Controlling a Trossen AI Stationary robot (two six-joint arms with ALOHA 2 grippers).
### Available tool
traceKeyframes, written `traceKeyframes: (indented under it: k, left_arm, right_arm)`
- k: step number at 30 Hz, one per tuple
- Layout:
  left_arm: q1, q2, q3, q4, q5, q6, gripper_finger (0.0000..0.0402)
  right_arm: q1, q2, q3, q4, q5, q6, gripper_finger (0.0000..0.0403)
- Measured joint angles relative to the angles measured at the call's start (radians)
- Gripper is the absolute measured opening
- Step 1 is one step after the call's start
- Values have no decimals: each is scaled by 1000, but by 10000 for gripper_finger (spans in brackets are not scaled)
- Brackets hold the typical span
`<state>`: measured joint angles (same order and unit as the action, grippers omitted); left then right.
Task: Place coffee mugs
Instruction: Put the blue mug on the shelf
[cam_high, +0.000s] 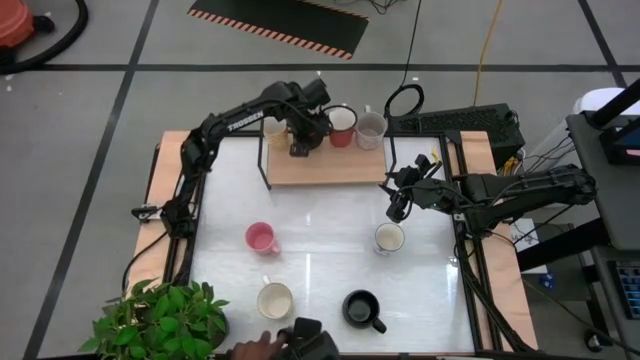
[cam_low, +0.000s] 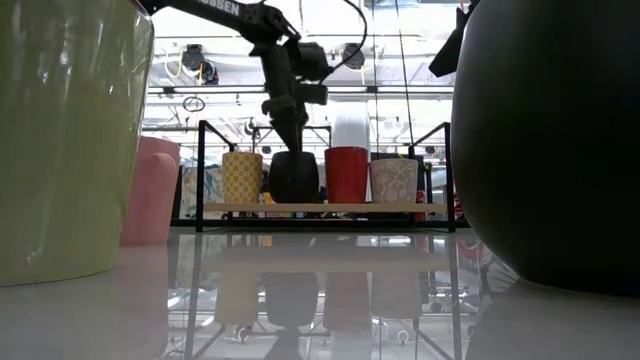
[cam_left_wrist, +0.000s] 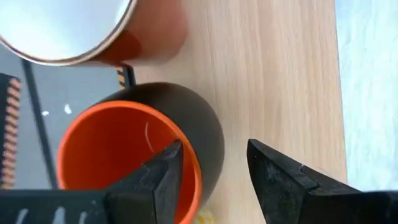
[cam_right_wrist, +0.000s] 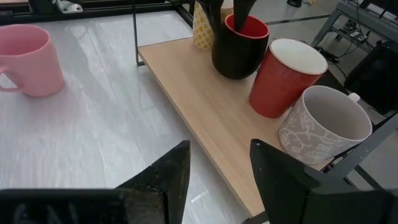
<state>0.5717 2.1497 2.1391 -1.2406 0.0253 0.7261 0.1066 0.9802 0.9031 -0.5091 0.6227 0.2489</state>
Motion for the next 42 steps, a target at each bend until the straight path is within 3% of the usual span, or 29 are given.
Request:
traceKeyframes:
  k: [8, 13, 22, 27, 33, 42]
  left_arm:
    - [-85, -104, 0, 24, -186, -38, 182]
    - [-182, -202, 0, -3, -196, -103, 182]
    - [-398, -342, 0, -271, -189, -480, 182]
    - [-561, -363, -1, -302, -217, -697, 182]
    - [-793, -357, -88, -123, -384, -750, 182]
    - [-1007, -357, -376, 246, -455, -712, 182]
  right_arm:
    - [0, 0, 0, -4, 0, 1, 157]
    - [0, 0, 0, -4, -19, 5, 157]
    - [5, -1, 0, 28, -117, 19, 157]
    - [33, 0, 0, 39, -130, 53, 157]
    - [102, 0, 0, 132, -216, 66, 157]
    - [274, 58, 0, 317, -230, 26, 157]
